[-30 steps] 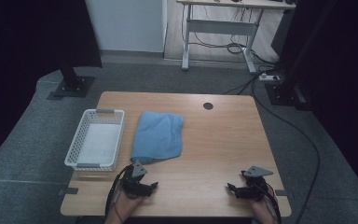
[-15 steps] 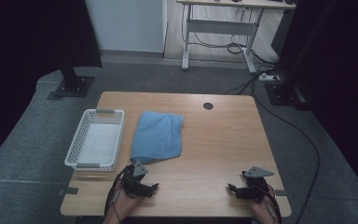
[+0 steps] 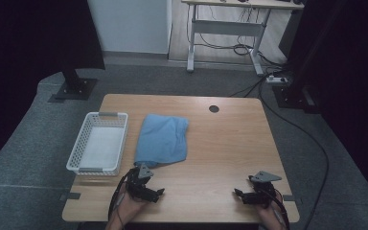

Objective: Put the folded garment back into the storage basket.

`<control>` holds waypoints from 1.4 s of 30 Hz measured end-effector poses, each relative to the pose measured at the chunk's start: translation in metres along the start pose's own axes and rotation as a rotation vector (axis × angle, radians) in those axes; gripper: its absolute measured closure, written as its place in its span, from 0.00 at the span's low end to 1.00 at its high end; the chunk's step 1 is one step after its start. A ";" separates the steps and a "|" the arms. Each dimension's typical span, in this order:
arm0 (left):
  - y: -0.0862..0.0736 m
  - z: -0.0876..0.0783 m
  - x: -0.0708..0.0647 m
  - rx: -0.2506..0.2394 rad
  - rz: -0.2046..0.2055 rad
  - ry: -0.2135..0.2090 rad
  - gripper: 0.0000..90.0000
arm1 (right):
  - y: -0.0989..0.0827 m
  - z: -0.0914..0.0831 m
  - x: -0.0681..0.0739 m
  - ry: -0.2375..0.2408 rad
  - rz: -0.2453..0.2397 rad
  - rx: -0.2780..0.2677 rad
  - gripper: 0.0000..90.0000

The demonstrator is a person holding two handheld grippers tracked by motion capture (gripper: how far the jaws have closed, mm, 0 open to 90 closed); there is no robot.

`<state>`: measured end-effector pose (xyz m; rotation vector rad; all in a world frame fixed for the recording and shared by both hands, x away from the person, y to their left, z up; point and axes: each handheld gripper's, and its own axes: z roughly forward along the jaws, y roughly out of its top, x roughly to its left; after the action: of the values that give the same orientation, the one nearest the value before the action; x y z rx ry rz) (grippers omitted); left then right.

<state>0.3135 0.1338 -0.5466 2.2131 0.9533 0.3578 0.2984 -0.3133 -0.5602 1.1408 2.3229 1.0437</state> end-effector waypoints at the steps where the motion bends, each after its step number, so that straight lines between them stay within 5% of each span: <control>1: 0.002 -0.001 0.000 -0.005 0.000 0.000 0.00 | 0.000 0.000 0.000 0.000 0.000 0.000 0.16; 17: 0.044 -0.013 0.018 -0.033 0.008 0.021 0.00 | 0.000 0.000 0.000 0.000 0.000 0.000 0.16; 42: 0.102 0.022 0.052 -0.045 -0.024 0.035 0.00 | 0.000 0.000 0.000 0.000 0.000 0.000 0.16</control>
<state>0.4144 0.1105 -0.4929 2.1592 0.9808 0.4040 0.2984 -0.3133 -0.5602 1.1410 2.3227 1.0440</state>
